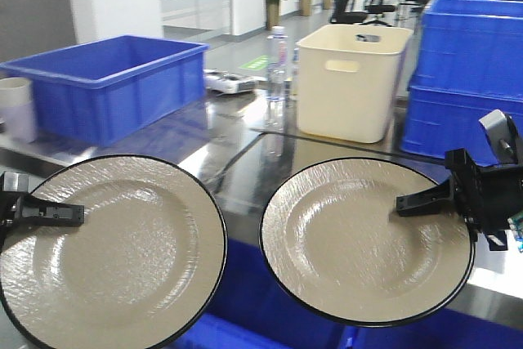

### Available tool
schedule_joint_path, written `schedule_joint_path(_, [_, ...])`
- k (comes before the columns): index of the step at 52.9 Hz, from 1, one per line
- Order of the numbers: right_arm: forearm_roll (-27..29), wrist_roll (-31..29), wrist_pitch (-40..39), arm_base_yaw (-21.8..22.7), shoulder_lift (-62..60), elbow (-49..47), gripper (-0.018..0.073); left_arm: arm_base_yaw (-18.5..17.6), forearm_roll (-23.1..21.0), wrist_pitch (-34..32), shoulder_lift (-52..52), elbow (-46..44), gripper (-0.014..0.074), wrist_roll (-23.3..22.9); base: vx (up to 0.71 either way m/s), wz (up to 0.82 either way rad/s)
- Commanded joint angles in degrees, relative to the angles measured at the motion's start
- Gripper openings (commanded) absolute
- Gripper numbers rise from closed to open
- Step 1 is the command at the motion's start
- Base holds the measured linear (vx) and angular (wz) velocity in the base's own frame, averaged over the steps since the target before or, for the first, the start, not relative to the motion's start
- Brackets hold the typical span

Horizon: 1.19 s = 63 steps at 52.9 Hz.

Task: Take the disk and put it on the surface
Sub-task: 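Hold both plates upright while the base drives to the steel table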

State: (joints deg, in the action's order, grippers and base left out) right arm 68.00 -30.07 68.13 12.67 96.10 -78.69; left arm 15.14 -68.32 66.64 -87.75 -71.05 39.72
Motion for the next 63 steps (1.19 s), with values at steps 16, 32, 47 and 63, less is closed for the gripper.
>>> schedule_joint_path(16, [7.2, 0.2, 1.0, 0.2, -3.1, -1.9, -0.0009, -0.4, -8.3, 1.0, 2.5, -1.9, -0.0002, -0.9, 0.32, -0.45])
schedule_joint_path(32, [7.2, 0.2, 1.0, 0.2, -3.1, -1.9, -0.0009, -0.4, -8.3, 1.0, 2.5, -1.9, -0.0002, -0.9, 0.29, -0.43])
schedule_joint_path(47, [7.2, 0.2, 1.0, 0.2, -3.1, -1.9, -0.0009, -0.4, -8.3, 1.0, 2.5, -1.9, -0.0002, -0.9, 0.22, -0.38])
schedule_joint_path(63, [7.2, 0.2, 1.0, 0.2, -3.1, -1.9, -0.0009, -0.4, -8.3, 1.0, 2.5, -1.9, -0.0002, -0.9, 0.10, -0.09])
